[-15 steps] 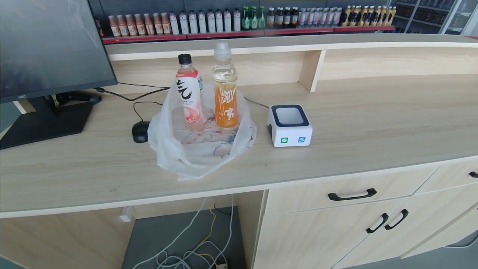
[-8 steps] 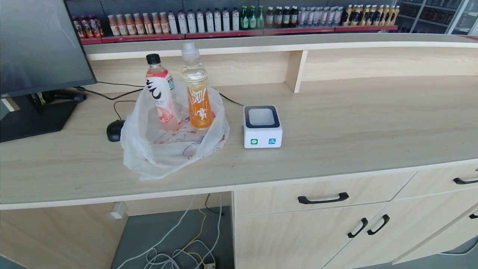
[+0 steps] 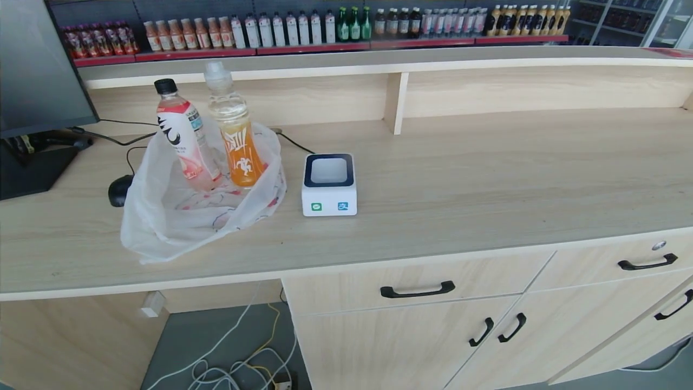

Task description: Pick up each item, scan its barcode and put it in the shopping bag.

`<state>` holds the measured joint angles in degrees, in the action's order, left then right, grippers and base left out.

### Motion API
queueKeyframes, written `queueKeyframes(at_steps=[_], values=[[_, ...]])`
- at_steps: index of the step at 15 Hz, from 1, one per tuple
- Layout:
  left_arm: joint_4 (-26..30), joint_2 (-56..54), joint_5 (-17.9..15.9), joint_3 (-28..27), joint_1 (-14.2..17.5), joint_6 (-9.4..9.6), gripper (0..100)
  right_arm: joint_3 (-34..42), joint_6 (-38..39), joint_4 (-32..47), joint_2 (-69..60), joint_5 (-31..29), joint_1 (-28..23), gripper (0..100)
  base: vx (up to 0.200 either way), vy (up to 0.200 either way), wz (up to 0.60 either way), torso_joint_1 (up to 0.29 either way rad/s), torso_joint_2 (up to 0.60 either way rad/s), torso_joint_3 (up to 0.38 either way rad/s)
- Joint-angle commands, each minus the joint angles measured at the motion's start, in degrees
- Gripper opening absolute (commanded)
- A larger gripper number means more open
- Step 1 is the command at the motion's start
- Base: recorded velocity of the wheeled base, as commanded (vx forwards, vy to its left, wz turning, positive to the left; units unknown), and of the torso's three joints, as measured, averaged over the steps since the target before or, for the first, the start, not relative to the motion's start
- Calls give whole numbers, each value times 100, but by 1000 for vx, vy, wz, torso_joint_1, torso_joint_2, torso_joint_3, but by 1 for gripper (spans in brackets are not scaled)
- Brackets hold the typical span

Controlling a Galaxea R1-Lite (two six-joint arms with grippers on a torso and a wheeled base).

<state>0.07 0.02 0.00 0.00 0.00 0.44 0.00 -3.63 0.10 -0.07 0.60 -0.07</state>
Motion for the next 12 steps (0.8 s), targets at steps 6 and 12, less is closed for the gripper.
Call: queueKeyframes(at_steps=[6, 12], values=[[1, -2, 0, 0, 0, 0, 100, 0, 3, -1, 7, 2, -1, 100, 0, 0, 0, 0, 0, 0], [1, -2, 0, 0, 0, 0, 100, 0, 3, -1, 7, 2, -1, 100, 33, 0, 0, 0, 2, 0]])
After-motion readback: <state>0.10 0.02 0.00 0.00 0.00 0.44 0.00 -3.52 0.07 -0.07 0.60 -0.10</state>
